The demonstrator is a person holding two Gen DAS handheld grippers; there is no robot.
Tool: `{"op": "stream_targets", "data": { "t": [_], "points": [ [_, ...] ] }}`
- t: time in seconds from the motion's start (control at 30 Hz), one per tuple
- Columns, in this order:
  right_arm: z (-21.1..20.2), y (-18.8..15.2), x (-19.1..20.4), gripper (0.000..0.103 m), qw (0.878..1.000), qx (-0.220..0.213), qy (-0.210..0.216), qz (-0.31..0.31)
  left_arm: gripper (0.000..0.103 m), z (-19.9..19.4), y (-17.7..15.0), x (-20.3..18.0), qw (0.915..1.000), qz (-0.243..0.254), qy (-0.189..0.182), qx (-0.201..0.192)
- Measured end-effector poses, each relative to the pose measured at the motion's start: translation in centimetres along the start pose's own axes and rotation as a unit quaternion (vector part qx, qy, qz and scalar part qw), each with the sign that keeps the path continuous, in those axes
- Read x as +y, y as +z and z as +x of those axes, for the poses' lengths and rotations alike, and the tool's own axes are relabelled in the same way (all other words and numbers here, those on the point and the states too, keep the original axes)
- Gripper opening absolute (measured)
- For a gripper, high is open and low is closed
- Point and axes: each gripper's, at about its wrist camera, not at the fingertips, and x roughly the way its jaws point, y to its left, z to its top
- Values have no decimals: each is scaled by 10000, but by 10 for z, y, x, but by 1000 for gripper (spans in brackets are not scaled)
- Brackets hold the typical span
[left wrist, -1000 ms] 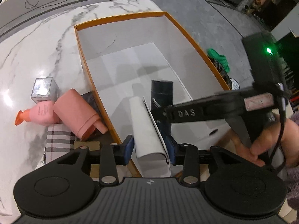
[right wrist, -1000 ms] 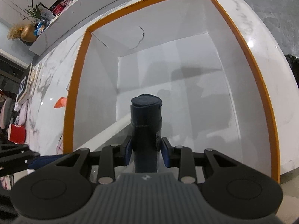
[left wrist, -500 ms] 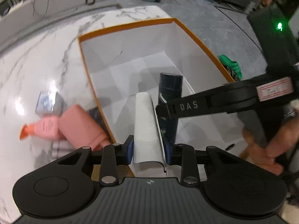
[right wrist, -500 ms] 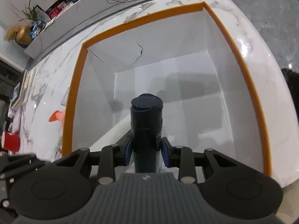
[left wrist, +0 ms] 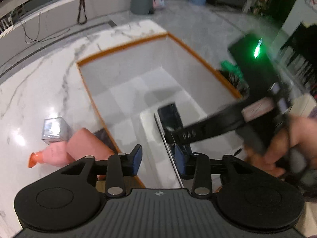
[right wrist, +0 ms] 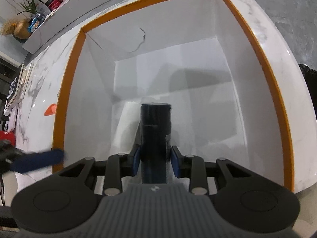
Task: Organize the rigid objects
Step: 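Lower and release the white box with the left gripper while the right gripper releases the can inside, then grasp the yellow tape measure with the left gripper while the right gripper grasps the brown cardboard box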
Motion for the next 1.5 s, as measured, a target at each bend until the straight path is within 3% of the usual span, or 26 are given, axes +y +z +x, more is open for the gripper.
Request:
{"op": "stream_targets", "data": {
  "t": [0.33,0.47,0.6,0.97,1.27,1.5],
  "points": [
    [13,-7,21,32,9995,216,49,-236,52,-21,-10,40,9949,-903,293,-327],
    [17,-7,27,32,9994,209,67,-283,52,-15,-22,50,9923,-1200,140,-273],
    [15,-6,23,35,9996,144,202,-109,51,-8,-28,50,9920,-1250,17,-191],
    [24,-9,29,29,9994,230,240,-68,29,0,-33,50,9891,-1399,-428,-183],
    [23,-20,39,29,9996,151,139,-214,28,-4,-30,46,9901,-1294,-508,-210],
    [3,-29,46,35,9978,-338,-113,-559,29,-28,-37,46,9916,-1126,-489,-396]
  ]
}}
